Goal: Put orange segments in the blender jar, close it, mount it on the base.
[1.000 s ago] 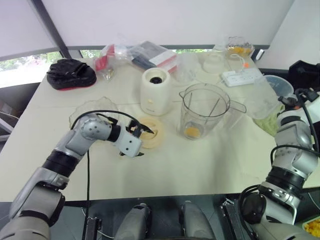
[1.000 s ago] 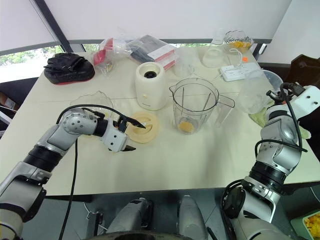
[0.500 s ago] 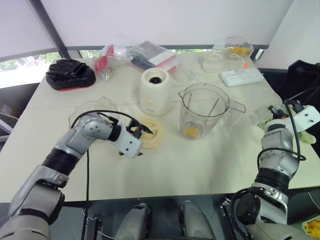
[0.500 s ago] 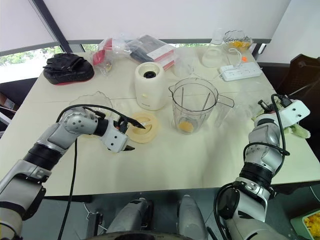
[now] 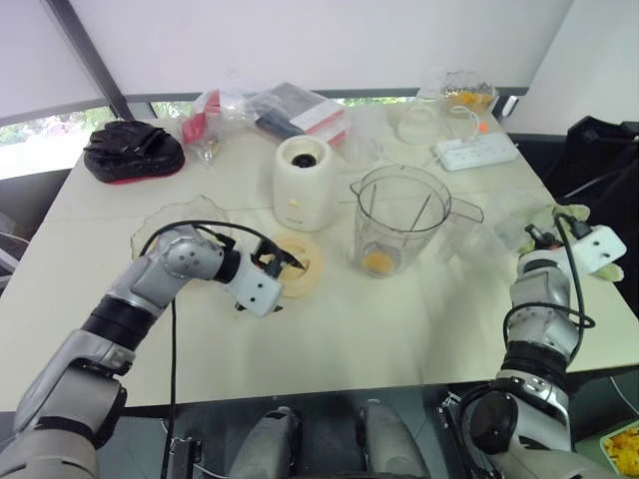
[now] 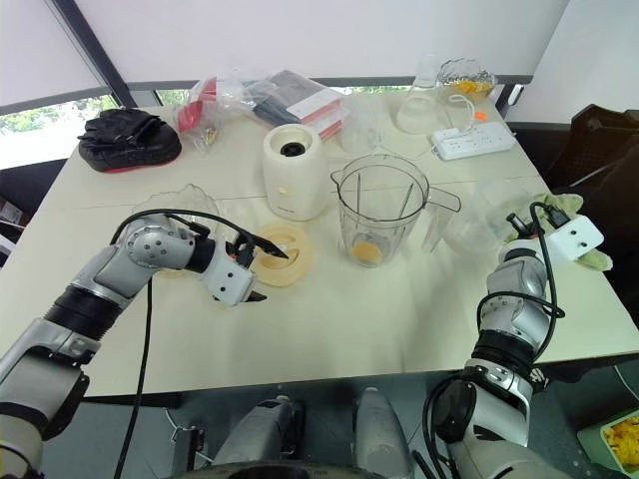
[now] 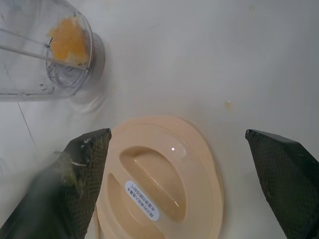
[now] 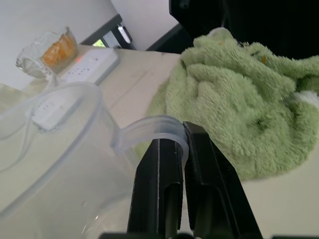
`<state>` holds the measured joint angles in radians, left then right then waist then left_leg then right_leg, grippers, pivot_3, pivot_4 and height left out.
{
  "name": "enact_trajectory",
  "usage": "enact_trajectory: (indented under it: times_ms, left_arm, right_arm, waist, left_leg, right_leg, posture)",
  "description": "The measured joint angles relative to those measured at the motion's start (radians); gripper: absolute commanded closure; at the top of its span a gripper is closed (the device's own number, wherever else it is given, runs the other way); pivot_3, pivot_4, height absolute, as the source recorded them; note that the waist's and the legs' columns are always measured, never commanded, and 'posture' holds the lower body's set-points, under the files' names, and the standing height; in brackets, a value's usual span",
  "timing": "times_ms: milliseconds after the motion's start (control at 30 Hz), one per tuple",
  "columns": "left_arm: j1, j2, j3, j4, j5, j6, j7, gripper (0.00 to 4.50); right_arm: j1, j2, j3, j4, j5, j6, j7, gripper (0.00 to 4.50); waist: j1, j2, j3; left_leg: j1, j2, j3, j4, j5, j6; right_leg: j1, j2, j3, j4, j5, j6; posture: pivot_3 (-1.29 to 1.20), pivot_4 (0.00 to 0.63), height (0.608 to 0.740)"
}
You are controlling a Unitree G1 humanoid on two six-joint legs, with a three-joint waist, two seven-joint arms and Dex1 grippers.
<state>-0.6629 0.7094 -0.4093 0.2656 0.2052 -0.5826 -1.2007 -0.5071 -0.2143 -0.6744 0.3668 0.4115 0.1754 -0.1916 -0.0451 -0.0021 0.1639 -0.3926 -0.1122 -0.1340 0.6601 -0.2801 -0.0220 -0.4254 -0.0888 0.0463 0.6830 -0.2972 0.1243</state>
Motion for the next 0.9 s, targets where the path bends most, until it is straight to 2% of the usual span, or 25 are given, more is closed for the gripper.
enact_trajectory:
  times_ms: [900]
  left_arm:
    - [0.0, 0.006, -0.002, -0.002, 0.002, 0.0, 0.001, 0.0]
  right_arm:
    - [0.024, 0.019, 0.035, 0.01, 0.007, -0.065, -0.019, 4.47]
  waist:
    - [0.0, 0.0, 0.0]
  left_leg:
    - [0.0, 0.0, 0.0, 0.0, 0.0, 0.0]
  right_leg:
    - [0.0, 0.0, 0.0, 0.0, 0.0, 0.0]
  posture:
    - [0.0, 0.15, 0.74]
